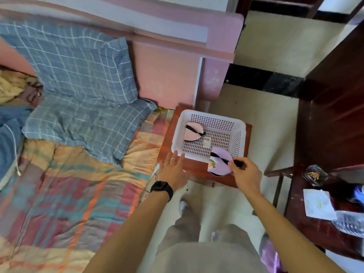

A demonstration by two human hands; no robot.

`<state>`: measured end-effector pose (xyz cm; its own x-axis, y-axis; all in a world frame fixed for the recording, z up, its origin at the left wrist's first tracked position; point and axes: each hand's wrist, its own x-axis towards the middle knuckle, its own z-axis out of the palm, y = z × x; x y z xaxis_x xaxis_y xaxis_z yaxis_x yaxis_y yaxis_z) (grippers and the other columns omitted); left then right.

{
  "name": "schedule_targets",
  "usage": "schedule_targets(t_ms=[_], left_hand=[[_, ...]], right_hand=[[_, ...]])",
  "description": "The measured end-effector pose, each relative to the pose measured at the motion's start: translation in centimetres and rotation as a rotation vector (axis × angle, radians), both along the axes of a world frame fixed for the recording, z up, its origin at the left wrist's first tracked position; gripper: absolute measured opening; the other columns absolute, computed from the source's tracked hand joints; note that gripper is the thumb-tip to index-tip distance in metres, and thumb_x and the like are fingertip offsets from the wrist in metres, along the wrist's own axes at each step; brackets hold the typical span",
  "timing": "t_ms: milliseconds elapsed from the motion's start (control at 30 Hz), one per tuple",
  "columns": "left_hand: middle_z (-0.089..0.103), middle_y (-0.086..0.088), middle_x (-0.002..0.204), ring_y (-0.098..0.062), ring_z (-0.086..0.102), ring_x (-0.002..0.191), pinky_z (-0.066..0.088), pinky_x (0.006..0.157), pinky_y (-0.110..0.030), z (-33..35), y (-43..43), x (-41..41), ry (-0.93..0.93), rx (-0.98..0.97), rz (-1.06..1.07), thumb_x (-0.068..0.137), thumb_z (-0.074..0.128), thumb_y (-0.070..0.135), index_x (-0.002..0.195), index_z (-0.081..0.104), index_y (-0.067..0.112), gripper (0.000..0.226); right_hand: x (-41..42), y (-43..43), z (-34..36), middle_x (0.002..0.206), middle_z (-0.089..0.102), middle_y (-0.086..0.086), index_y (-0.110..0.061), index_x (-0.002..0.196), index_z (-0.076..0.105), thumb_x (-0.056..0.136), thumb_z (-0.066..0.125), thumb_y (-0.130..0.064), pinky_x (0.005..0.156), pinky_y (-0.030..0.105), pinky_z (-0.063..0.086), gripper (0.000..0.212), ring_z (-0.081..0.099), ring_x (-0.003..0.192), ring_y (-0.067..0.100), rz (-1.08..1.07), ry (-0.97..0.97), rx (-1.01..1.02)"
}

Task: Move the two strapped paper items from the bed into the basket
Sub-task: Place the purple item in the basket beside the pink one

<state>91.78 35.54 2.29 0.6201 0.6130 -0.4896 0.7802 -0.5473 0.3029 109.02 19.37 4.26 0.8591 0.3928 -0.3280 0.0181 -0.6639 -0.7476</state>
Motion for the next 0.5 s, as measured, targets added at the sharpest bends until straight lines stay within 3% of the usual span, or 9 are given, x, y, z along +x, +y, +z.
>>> schedule_targets(t_ms=[200, 400, 500], left_hand=[[-0.002, -0.004, 0.165, -0.030, -0.005, 0.151, 0.000, 0.120, -0.054, -3.2, 3.2, 4.0, 0.043, -0.017, 0.022, 0.092, 0.042, 0.051, 0.155, 0.000, 0.031, 0.077], [-0.016, -0.001, 0.163, -0.026, -0.012, 0.150, 0.002, 0.119, -0.054, -7.1, 3.8, 7.1, 0.128, -0.056, 0.207, 0.091, 0.044, 0.057, 0.154, -0.007, 0.028, 0.087], [-0.025, 0.002, 0.161, -0.024, -0.020, 0.148, -0.002, 0.121, -0.054, -8.3, 2.8, 8.2, 0.150, -0.044, 0.319, 0.090, 0.041, 0.062, 0.153, -0.014, 0.029, 0.090]], right_hand=[[5.9, 4.4, -3.8, 0.098, 0.071, 0.000, -0.021, 0.101, 0.067, 0.085, 0.069, -0.032, 0.088, 0.041, 0.054, 0.019, 0.067, 0.096, 0.023, -0.060, 0.087, -0.082], [11.3, 8.2, -8.7, 0.108, 0.067, 0.006, -0.012, 0.107, 0.063, 0.091, 0.064, -0.023, 0.081, 0.030, 0.046, 0.020, 0.062, 0.102, 0.027, 0.035, 0.203, -0.191], [13.1, 10.2, -10.6, 0.104, 0.065, 0.006, -0.012, 0.105, 0.060, 0.093, 0.061, -0.022, 0.074, 0.029, 0.044, 0.016, 0.059, 0.092, 0.024, 0.097, 0.271, -0.227]])
